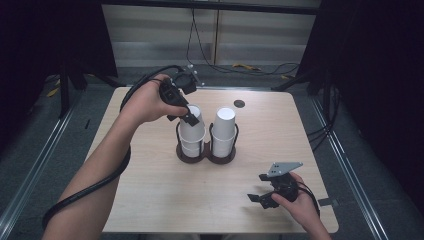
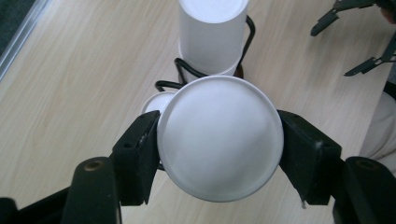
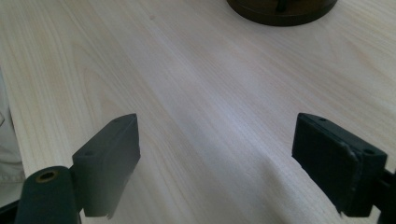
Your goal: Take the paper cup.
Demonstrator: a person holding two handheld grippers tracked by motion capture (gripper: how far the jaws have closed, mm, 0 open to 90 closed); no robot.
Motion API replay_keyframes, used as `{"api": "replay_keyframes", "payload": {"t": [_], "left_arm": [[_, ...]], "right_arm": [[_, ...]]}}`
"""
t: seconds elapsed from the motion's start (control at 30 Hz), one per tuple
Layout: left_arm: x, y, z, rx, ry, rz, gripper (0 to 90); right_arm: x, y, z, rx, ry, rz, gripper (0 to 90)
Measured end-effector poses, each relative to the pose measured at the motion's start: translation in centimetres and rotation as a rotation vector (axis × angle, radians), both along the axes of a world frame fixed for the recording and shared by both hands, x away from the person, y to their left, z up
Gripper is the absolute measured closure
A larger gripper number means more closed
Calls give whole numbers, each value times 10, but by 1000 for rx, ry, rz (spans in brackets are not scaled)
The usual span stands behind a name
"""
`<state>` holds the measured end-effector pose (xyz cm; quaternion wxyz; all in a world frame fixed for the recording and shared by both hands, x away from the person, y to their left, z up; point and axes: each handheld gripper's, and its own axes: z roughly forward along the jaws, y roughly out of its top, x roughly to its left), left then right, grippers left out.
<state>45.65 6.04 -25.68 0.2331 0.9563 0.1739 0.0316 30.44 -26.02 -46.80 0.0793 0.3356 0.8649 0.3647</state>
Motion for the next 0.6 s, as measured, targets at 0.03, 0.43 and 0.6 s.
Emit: {"api": "replay_keyframes", "payload": {"t": [0.03, 0.43, 0.6], "left_arm": [[-2, -1, 0, 9, 0, -10, 343], [-23, -12, -10, -1, 18, -61, 343], [-28, -16, -15, 2, 19, -83, 343]], "right_arm": [[0, 0, 0, 0, 0, 2, 146], [-1, 7, 2, 34, -9, 24, 135], [0, 12, 2, 44, -18, 27, 134]]}}
